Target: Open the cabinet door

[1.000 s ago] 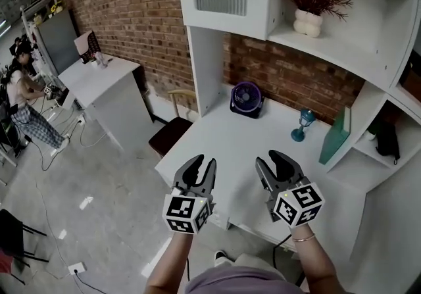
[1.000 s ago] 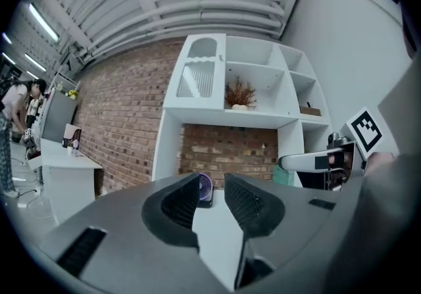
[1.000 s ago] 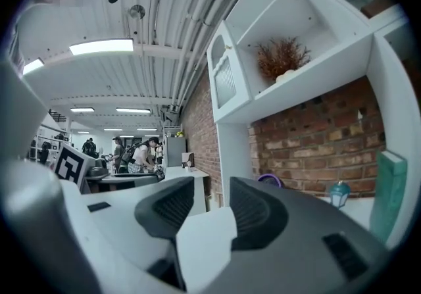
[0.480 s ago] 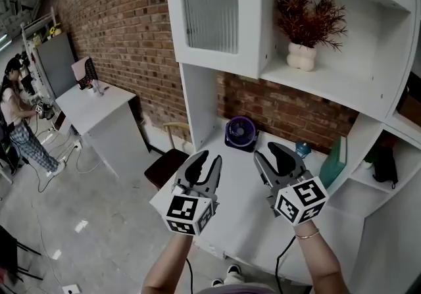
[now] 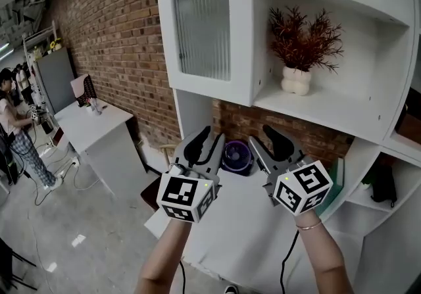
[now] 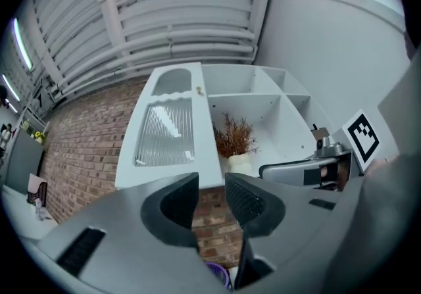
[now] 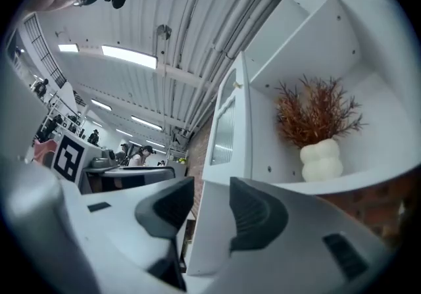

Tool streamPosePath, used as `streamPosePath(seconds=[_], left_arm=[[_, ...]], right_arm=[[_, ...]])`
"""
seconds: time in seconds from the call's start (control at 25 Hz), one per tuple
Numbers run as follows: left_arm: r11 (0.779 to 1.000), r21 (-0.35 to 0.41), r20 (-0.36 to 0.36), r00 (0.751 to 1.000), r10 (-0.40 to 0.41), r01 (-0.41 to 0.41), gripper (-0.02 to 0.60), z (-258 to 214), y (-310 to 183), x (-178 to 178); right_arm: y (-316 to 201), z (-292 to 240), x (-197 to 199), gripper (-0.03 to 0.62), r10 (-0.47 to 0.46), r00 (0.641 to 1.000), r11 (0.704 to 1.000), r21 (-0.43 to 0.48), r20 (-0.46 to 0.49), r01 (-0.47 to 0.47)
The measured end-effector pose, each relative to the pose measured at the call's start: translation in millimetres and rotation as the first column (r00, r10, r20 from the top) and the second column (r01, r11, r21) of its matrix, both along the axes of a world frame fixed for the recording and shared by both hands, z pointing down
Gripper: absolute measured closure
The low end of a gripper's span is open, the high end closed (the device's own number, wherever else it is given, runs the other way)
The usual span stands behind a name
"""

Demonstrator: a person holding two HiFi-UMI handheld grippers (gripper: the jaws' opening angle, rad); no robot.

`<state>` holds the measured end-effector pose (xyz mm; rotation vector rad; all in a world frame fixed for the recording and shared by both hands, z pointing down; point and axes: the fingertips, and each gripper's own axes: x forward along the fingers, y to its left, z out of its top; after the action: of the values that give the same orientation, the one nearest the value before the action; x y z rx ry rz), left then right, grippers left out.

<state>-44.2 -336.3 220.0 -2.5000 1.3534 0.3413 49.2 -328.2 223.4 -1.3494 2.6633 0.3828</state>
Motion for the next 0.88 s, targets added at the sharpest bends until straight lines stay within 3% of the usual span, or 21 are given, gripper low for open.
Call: streamPosePath(seconds=[0.32,0.52,0.88], left_arm=[[0.981,0.194,0.004,1.000,0.008,-0.009,0.459,-104,-13,25],[0.954,0.297,0.038,0.998,-0.056,0.043,0.449,-164,-23,32],[0.925,0.372,0.009,0.997,-0.080,0.071,0.448,-259,-61,33]], right_arm=[[-28,-56,4,0.433,-0.010,1.000,0.995,0.099,-0.028,0.013],[-35,-94,1,0.433,-0.023,0.999,0.987,0.157,-0.028,0.027],[-70,-137,-16,0.427,-0.010,1.000,0.977,0.211,0.007,0.009]])
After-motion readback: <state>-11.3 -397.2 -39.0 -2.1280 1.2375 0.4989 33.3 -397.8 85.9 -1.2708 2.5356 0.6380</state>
